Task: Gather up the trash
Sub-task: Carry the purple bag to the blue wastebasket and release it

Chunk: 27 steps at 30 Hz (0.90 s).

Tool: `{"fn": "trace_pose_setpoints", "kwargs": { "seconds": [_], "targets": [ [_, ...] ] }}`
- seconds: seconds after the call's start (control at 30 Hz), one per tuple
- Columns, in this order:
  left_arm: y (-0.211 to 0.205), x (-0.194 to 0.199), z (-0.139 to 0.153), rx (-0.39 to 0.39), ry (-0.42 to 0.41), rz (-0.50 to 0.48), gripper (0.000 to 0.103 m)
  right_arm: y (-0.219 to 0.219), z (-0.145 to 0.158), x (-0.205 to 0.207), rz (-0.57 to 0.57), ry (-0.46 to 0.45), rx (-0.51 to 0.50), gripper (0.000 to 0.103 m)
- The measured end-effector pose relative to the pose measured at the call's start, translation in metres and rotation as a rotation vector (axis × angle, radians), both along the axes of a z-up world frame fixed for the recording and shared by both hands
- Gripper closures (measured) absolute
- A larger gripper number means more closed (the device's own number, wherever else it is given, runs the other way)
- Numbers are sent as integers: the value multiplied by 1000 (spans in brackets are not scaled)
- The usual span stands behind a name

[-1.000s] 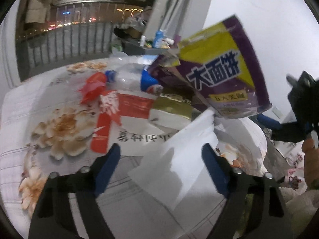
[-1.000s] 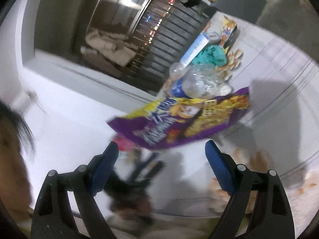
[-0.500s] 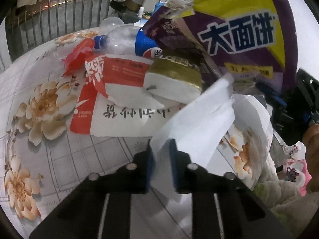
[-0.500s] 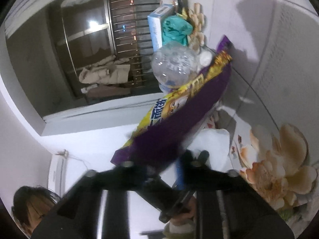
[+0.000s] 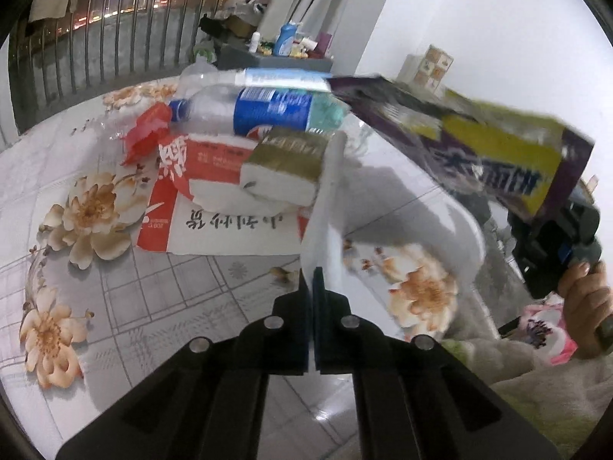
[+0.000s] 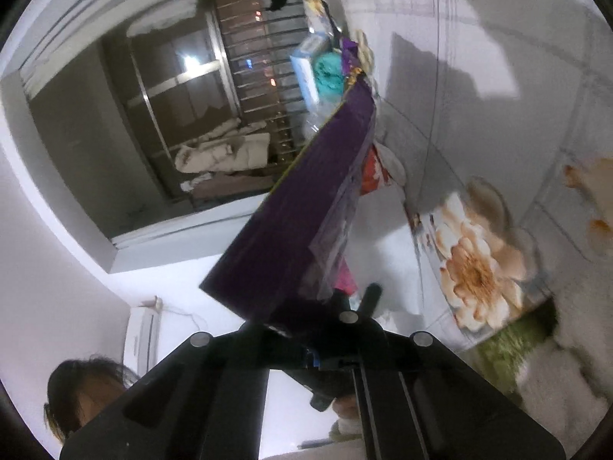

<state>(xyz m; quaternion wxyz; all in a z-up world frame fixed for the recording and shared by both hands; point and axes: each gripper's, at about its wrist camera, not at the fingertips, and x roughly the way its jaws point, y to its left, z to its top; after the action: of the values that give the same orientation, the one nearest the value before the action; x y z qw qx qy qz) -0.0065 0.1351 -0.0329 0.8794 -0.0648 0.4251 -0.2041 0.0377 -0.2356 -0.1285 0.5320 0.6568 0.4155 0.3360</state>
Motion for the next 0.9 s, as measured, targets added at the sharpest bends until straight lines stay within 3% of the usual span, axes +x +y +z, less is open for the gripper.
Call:
{"fn": "trace_pose_setpoints", "kwargs": {
  "seconds": [0.13, 0.23, 0.33, 0.4, 0.57, 0.67, 0.77, 0.9],
  "targets": [
    [-5, -3, 23, -40, -32, -7, 102, -35, 13, -13, -82, -79, -51, 103],
    [-18, 3, 44, -82, -66, -40, 102, -80, 24, -23, -193, -136, -143, 103],
    [-39, 15, 63, -93, -117, -86, 102, -122, 38, -35, -324, -177, -306, 103],
    [-63, 27, 76, -104, -151, -137, 102, -147, 46, -47, -405, -179, -480, 103],
    [-146, 73, 90, -110, -142, -284, 102, -185, 31, -58, -527, -56, -801, 103],
    [-213, 106, 88, -110, -80, -394, 102, -195, 13, -52, -571, 22, -920, 103],
    [-286, 136, 76, -77, -11, -481, 102, -205, -10, -44, -604, 96, -1026, 103],
    [-385, 176, 36, 3, 105, -565, 102, -227, -42, -16, -624, 170, -1166, 103]
  ]
}}
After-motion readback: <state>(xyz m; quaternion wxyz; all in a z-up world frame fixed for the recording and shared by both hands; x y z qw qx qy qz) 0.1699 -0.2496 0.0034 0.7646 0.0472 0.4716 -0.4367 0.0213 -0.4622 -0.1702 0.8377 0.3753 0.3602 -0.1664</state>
